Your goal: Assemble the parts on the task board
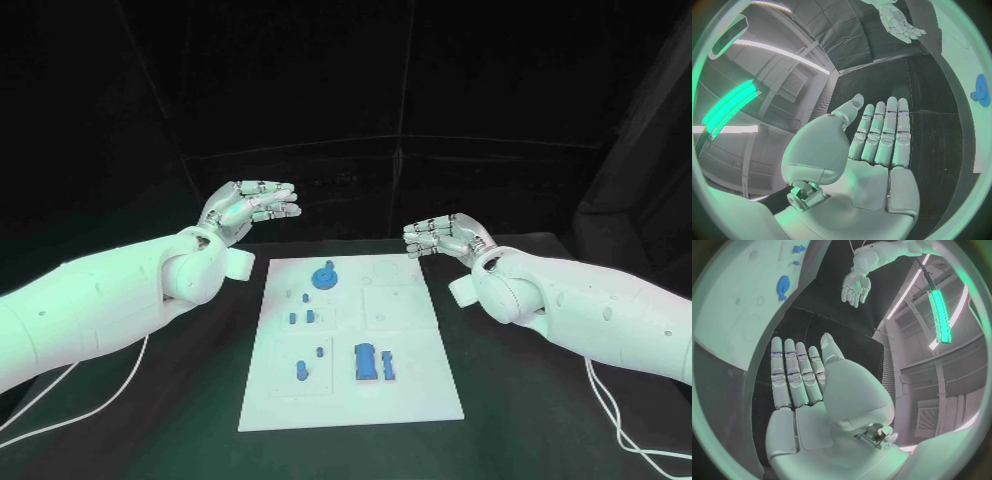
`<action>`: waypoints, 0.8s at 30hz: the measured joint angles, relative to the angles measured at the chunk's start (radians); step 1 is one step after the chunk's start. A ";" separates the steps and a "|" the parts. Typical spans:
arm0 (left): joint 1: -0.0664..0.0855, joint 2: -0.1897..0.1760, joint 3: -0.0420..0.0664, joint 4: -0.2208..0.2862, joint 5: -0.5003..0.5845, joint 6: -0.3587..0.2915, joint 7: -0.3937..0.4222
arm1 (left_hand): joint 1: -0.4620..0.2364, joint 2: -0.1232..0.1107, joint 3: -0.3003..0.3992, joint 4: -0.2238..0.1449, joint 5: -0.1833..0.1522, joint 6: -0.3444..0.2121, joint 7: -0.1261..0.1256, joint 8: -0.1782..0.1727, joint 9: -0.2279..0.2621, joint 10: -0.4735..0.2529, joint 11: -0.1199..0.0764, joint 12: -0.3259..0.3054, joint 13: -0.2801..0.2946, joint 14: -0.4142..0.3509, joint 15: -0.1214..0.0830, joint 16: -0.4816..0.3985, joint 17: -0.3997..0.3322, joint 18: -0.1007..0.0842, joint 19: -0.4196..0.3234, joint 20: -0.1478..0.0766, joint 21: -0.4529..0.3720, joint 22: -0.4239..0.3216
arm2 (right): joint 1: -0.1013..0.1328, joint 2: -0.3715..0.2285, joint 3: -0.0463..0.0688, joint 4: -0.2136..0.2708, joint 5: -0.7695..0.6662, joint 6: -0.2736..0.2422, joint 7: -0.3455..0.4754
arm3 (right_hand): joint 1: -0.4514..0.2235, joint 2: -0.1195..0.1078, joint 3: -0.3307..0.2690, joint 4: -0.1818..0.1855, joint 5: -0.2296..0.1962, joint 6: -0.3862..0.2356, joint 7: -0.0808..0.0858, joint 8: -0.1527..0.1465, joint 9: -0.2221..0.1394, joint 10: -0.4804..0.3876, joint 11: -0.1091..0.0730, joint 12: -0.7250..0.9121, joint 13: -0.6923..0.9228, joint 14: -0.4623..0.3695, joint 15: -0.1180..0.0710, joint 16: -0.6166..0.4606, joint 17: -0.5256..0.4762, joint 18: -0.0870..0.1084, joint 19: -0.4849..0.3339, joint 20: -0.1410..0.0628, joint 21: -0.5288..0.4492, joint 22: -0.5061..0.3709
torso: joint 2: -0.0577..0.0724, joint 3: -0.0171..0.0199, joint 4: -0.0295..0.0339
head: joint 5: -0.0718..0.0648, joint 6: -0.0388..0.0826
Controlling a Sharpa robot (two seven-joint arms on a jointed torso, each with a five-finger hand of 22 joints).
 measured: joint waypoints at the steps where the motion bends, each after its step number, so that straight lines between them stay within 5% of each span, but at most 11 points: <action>1: -0.005 0.008 -0.001 -0.015 0.003 0.000 0.001 | 0.000 0.000 0.000 0.000 0.000 0.000 0.000 -0.002 0.000 0.000 0.000 -0.004 0.000 0.003 0.003 -0.010 -0.004 0.000 0.000 0.000 0.000 -0.002 | 0.001 0.010 0.000 -0.017 0.016 0.004 0.011 | -0.009 0.001 0.002 -0.010 0.000 0.003 0.003 0.000 -0.007 0.001 0.001 0.000 -0.017 0.006 0.000 -0.013 -0.014 0.000 0.009 0.001 -0.017 -0.016 | -0.002 0.0004 0.0001 | 0.000 0.006; 5: -0.017 0.030 -0.002 -0.051 0.009 -0.001 0.004 | -0.029 0.000 -0.007 0.006 -0.001 -0.026 -0.003 -0.012 -0.004 -0.022 0.003 -0.017 -0.004 -0.015 0.006 -0.038 -0.019 0.000 -0.021 -0.001 -0.006 -0.015 | 0.001 0.033 0.002 -0.060 0.057 0.017 0.037 | -0.053 0.003 0.013 -0.031 -0.001 -0.009 0.001 -0.004 -0.029 -0.004 -0.006 -0.003 -0.061 0.016 -0.003 -0.039 -0.050 -0.001 0.029 -0.007 -0.058 -0.059 | -0.005 0.0025 0.0024 | 0.002 0.023; 9: -0.019 0.023 -0.001 -0.039 0.009 -0.005 0.001 | -0.213 -0.017 -0.054 0.032 -0.031 -0.172 -0.035 -0.044 -0.033 -0.173 -0.022 -0.039 -0.031 -0.161 -0.015 -0.078 -0.056 -0.008 -0.155 -0.036 -0.032 -0.057 | -0.003 0.024 0.002 -0.042 0.056 0.014 0.035 | -0.266 -0.020 0.039 -0.006 -0.027 -0.148 -0.029 -0.033 -0.047 -0.163 -0.029 -0.034 -0.093 -0.146 -0.022 -0.074 -0.089 -0.003 -0.113 -0.041 -0.087 -0.105 | -0.007 0.0023 0.0027 | 0.003 0.025; 12: -0.026 0.019 0.006 -0.017 0.008 -0.016 -0.001 | -0.302 -0.023 -0.077 0.044 -0.042 -0.244 -0.050 -0.066 -0.044 -0.249 -0.034 -0.049 -0.041 -0.234 -0.025 -0.096 -0.069 -0.022 -0.223 -0.055 -0.044 -0.072 | -0.010 0.012 0.006 -0.014 0.060 0.002 0.034 | -0.361 -0.030 0.050 0.005 -0.037 -0.213 -0.042 -0.043 -0.064 -0.236 -0.040 -0.044 -0.113 -0.220 -0.030 -0.085 -0.102 -0.026 -0.178 -0.057 -0.100 -0.126 | -0.010 0.0021 0.0048 | 0.004 0.036; 17: -0.048 0.002 0.023 0.052 0.007 -0.066 -0.005 | -0.474 -0.031 -0.118 0.070 -0.053 -0.383 -0.081 -0.095 -0.056 -0.394 -0.058 -0.093 -0.053 -0.373 -0.067 -0.133 -0.085 -0.037 -0.351 -0.090 -0.067 -0.090 | -0.025 -0.014 0.020 0.084 0.081 -0.047 0.044 | -0.565 -0.056 0.077 0.015 -0.059 -0.350 -0.072 -0.052 -0.109 -0.390 -0.063 -0.057 -0.143 -0.378 -0.079 -0.098 -0.119 -0.041 -0.314 -0.092 -0.128 -0.169 | -0.022 0.0017 0.0128 | 0.009 0.063; 24: -0.099 -0.034 0.060 0.213 0.005 -0.227 -0.017 | -0.664 -0.035 -0.169 0.128 -0.058 -0.538 -0.115 -0.105 -0.062 -0.555 -0.117 -0.131 -0.058 -0.529 -0.110 -0.173 -0.093 -0.068 -0.494 -0.130 -0.128 -0.099 | -0.060 -0.075 0.046 0.286 0.156 -0.200 0.084 | -0.789 -0.116 0.118 0.020 -0.122 -0.501 -0.107 -0.058 -0.134 -0.558 -0.123 -0.061 -0.159 -0.551 -0.114 -0.103 -0.127 -0.063 -0.464 -0.129 -0.170 -0.216 | -0.030 0.0015 0.0174 | 0.010 0.071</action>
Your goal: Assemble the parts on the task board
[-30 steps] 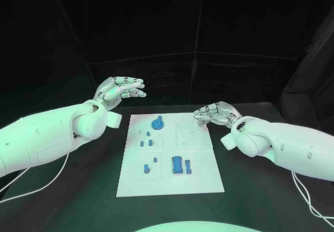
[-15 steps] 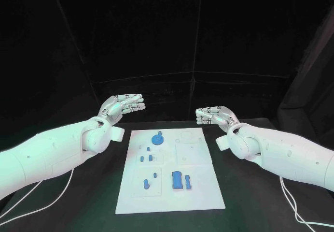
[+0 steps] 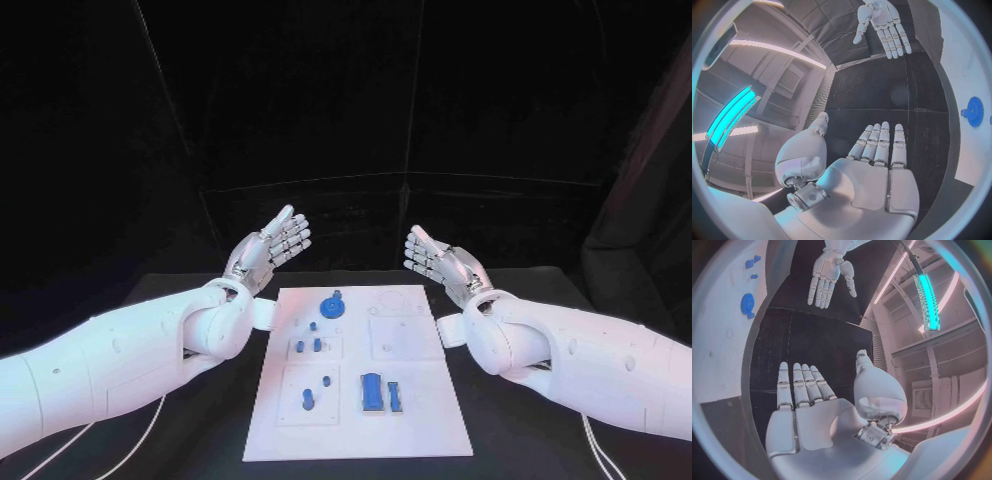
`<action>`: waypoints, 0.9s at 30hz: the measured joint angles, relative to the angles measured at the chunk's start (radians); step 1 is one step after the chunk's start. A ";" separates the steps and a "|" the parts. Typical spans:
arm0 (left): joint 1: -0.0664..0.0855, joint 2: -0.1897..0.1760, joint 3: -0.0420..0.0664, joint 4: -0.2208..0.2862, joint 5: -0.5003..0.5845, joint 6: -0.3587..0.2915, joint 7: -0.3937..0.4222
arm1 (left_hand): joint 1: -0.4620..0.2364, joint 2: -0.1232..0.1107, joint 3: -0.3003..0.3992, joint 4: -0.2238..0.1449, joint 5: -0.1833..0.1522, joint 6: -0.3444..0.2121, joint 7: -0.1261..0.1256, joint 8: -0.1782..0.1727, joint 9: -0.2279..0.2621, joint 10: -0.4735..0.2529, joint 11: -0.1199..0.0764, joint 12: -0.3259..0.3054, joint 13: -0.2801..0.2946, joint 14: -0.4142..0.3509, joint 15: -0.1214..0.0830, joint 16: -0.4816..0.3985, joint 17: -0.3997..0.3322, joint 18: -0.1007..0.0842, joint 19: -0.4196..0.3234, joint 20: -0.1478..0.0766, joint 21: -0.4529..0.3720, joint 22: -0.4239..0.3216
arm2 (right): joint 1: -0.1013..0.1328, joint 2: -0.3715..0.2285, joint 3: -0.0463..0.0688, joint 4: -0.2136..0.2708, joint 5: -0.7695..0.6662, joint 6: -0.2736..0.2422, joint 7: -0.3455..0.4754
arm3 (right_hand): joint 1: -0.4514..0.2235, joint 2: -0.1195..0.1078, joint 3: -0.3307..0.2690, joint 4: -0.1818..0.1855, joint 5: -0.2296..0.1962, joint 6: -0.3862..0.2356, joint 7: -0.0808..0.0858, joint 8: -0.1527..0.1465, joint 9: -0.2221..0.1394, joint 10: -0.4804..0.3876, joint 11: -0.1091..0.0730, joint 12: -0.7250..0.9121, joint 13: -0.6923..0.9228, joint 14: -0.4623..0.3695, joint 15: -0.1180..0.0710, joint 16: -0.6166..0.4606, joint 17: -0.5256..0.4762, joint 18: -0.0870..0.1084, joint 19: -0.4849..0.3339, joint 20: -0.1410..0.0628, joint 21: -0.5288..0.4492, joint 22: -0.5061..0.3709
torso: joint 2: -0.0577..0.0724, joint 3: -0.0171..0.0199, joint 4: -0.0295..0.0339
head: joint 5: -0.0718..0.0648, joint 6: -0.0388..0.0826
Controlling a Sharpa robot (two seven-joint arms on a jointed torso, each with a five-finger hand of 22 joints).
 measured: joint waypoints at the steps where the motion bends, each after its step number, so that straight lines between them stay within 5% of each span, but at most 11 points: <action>1: -0.007 -0.005 0.005 0.023 0.000 -0.026 -0.002 | -0.021 0.000 -0.006 0.006 0.000 -0.017 -0.009 -0.001 0.000 -0.019 -0.006 0.000 0.000 -0.018 -0.003 -0.004 0.000 -0.001 -0.016 -0.005 -0.006 -0.001 | -0.004 -0.006 0.003 0.022 0.012 -0.023 0.006 | -0.025 -0.004 0.010 0.001 -0.004 -0.017 -0.010 0.000 -0.002 -0.019 -0.006 0.000 -0.001 -0.019 -0.002 0.000 0.000 -0.010 -0.016 -0.005 -0.010 -0.005 | 0.000 0.0000 0.0001 | 0.000 0.000; 4: -0.030 -0.022 0.023 0.096 -0.002 -0.119 -0.010 | -0.087 -0.001 -0.022 0.022 0.000 -0.070 -0.042 -0.004 -0.001 -0.074 -0.022 -0.007 -0.001 -0.071 -0.010 -0.019 -0.001 -0.040 -0.065 -0.020 -0.017 -0.002 | -0.014 -0.023 0.011 0.082 0.049 -0.094 0.027 | -0.097 -0.013 0.034 0.001 -0.012 -0.065 -0.040 0.000 -0.005 -0.074 -0.019 0.000 -0.003 -0.075 -0.007 0.000 -0.001 -0.034 -0.064 -0.021 -0.036 -0.021 | -0.001 0.0000 0.0007 | 0.000 0.000; 9: -0.060 -0.044 0.044 0.195 -0.004 -0.265 -0.021 | -0.171 -0.002 -0.040 0.039 -0.004 -0.137 -0.072 -0.004 -0.002 -0.144 -0.035 -0.012 -0.002 -0.139 -0.015 -0.064 -0.002 -0.062 -0.126 -0.069 -0.023 -0.003 | -0.023 -0.038 0.017 0.131 0.094 -0.179 0.054 | -0.197 -0.021 0.055 0.002 -0.023 -0.133 -0.068 -0.004 -0.007 -0.149 -0.029 0.000 -0.004 -0.152 -0.012 -0.004 -0.002 -0.073 -0.129 -0.070 -0.056 -0.043 | -0.002 0.0000 0.0011 | 0.000 0.000; 12: -0.072 -0.053 0.053 0.235 -0.005 -0.341 -0.028 | -0.214 -0.002 -0.068 0.040 -0.004 -0.173 -0.082 -0.004 -0.002 -0.181 -0.038 -0.012 -0.002 -0.175 -0.017 -0.084 -0.002 -0.078 -0.160 -0.086 -0.029 -0.003 | -0.023 -0.040 0.017 0.138 0.111 -0.211 0.065 | -0.249 -0.024 0.059 0.004 -0.023 -0.168 -0.077 -0.004 -0.008 -0.188 -0.033 -0.001 -0.005 -0.191 -0.013 -0.004 -0.002 -0.073 -0.166 -0.084 -0.064 -0.074 | -0.002 0.0000 0.0012 | 0.000 0.000; 13: -0.075 -0.056 0.055 0.245 -0.006 -0.362 -0.029 | -0.229 -0.002 -0.078 0.041 -0.004 -0.185 -0.085 -0.007 -0.002 -0.194 -0.039 -0.012 -0.002 -0.186 -0.017 -0.091 -0.002 -0.078 -0.171 -0.090 -0.029 -0.003 | -0.023 -0.040 0.017 0.138 0.115 -0.217 0.067 | -0.265 -0.024 0.062 0.003 -0.023 -0.179 -0.079 -0.004 -0.009 -0.199 -0.033 -0.003 -0.005 -0.204 -0.013 -0.004 -0.002 -0.087 -0.177 -0.088 -0.065 -0.083 | -0.002 0.0000 0.0012 | 0.000 0.000; 20: -0.084 -0.062 0.060 0.274 -0.007 -0.460 -0.039 | -0.310 -0.002 -0.115 0.045 -0.004 -0.251 -0.094 -0.008 -0.002 -0.262 -0.043 -0.012 -0.002 -0.252 -0.018 -0.107 -0.002 -0.079 -0.232 -0.107 -0.029 -0.003 | -0.023 -0.040 0.017 0.139 0.134 -0.246 0.080 | -0.364 -0.026 0.067 0.003 -0.027 -0.246 -0.087 -0.004 -0.009 -0.274 -0.036 -0.004 -0.005 -0.281 -0.014 -0.004 -0.003 -0.088 -0.244 -0.105 -0.070 -0.121 | -0.002 0.0000 0.0012 | 0.000 0.000; 27: -0.084 -0.062 0.061 0.274 -0.008 -0.491 -0.043 | -0.370 -0.002 -0.128 0.044 -0.004 -0.299 -0.096 -0.008 -0.002 -0.314 -0.044 -0.015 -0.002 -0.301 -0.019 -0.110 -0.003 -0.078 -0.277 -0.112 -0.033 -0.003 | -0.023 -0.040 0.017 0.139 0.142 -0.257 0.084 | -0.435 -0.027 0.068 0.002 -0.027 -0.294 -0.090 -0.004 -0.010 -0.328 -0.038 -0.004 -0.005 -0.335 -0.015 -0.004 -0.003 -0.089 -0.290 -0.109 -0.070 -0.132 | -0.002 0.0000 0.0012 | 0.000 0.000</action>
